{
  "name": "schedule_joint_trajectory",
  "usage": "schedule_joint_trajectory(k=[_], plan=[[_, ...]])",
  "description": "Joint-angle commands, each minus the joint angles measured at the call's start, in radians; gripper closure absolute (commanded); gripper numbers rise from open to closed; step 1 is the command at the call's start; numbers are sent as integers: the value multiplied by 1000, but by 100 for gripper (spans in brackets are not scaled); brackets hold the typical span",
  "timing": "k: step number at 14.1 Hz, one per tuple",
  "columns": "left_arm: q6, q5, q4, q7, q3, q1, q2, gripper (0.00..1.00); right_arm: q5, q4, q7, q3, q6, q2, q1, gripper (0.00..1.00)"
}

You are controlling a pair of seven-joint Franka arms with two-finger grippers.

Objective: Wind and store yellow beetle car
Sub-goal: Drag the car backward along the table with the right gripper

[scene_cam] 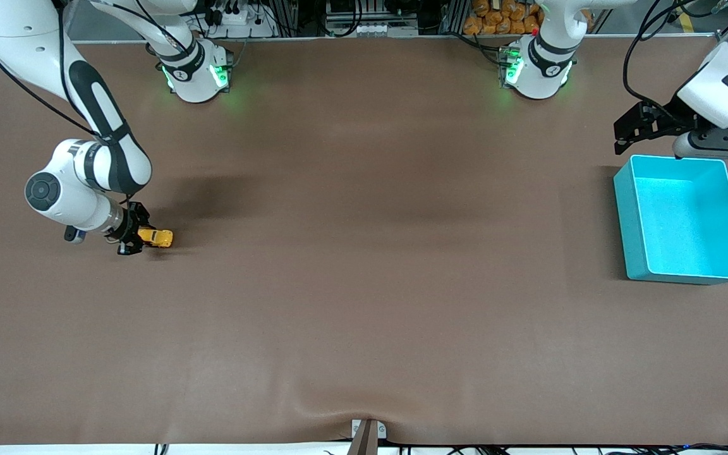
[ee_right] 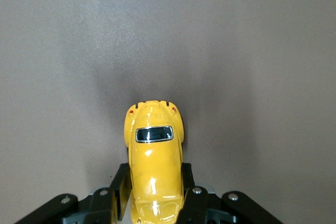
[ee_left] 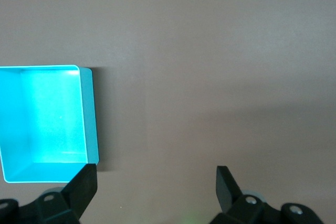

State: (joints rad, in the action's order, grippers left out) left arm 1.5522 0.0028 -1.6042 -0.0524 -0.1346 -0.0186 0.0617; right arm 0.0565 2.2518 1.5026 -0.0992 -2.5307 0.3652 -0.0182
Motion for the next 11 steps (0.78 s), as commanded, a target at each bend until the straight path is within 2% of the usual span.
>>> schedule_joint_trajectory(k=[1,11], plan=[[3,-6,13,8,-5,9,-3,0,-50,-41,10,-1,-8,64,-14,83],[5,-6,13,8,-5,9,-3,0,-153,-89,-7,-2,-42,136,-95,83]])
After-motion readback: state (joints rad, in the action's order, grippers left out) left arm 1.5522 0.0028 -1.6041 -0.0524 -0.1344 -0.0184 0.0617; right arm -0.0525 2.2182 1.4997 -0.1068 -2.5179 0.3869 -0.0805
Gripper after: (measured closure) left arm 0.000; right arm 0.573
